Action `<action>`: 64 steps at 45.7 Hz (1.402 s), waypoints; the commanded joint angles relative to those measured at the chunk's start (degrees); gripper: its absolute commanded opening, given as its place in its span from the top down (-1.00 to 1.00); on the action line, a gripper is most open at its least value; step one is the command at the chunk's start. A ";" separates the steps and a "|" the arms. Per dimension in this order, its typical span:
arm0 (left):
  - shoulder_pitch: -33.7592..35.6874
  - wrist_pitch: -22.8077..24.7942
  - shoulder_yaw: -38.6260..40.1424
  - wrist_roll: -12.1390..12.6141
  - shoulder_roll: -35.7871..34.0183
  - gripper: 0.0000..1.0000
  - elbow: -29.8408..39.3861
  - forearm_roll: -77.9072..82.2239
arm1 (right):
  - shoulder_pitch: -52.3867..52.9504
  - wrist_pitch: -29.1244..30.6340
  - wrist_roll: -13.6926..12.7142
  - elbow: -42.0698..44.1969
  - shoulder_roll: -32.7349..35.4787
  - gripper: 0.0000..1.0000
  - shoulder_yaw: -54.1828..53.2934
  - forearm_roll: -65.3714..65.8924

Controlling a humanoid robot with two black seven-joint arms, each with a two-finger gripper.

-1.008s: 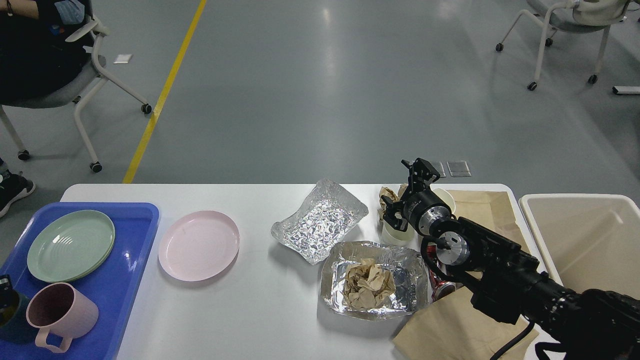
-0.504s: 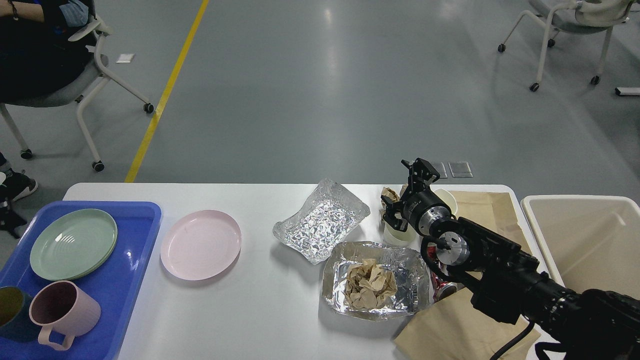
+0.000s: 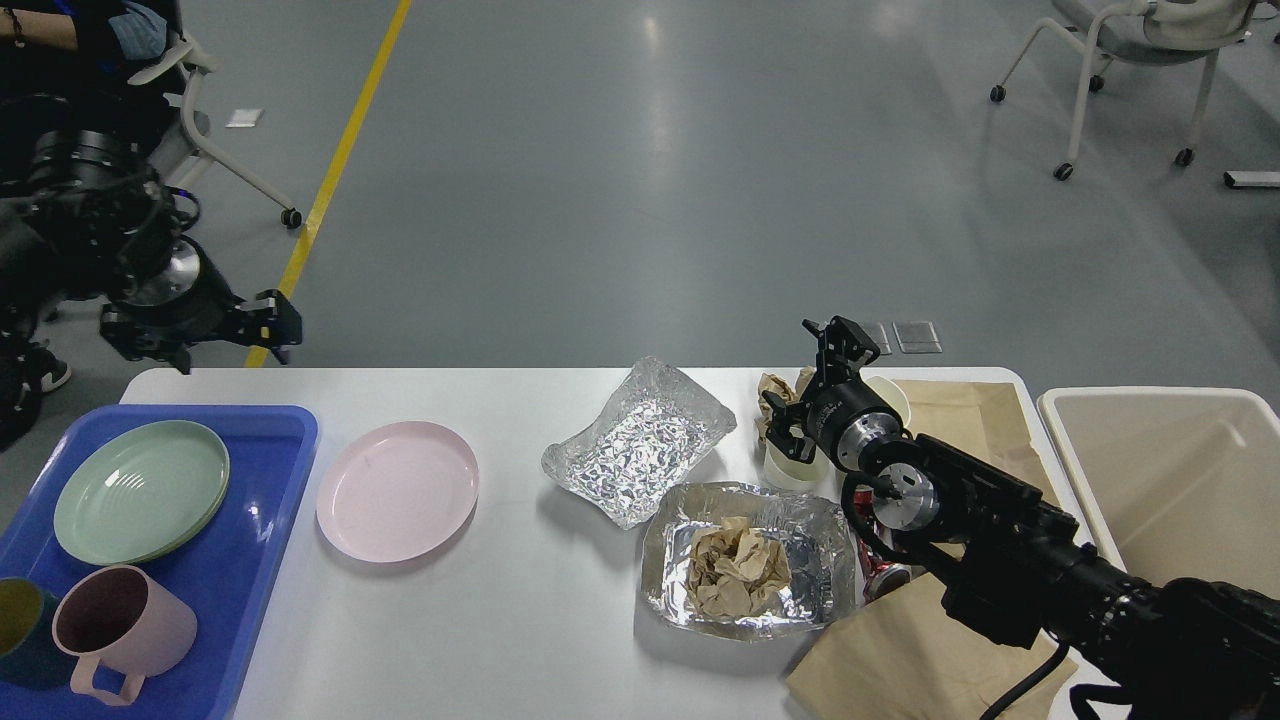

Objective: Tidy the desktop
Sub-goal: 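Move the left gripper to the rim of the pink plate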

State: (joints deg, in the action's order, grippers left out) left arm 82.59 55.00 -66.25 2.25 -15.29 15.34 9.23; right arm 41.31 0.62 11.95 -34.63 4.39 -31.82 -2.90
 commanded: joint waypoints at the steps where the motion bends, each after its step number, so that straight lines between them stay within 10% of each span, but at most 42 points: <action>1: -1.46 0.00 0.77 0.03 2.81 -0.87 0.04 -0.09 | 0.00 0.00 0.00 0.00 0.00 -1.00 0.00 0.00; 41: -14.91 0.00 18.34 0.65 1.40 -0.80 -0.04 -2.99 | 0.00 0.00 0.00 0.00 0.00 -1.00 0.00 0.00; 64: -19.48 -2.96 18.87 6.27 1.23 -0.77 -0.04 -2.99 | 0.00 0.00 0.00 0.00 0.00 -1.00 0.00 0.00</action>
State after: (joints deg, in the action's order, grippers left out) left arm 64.27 54.64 -47.39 8.45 -14.08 15.29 6.24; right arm 41.31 0.62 11.95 -34.63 4.39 -31.82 -2.90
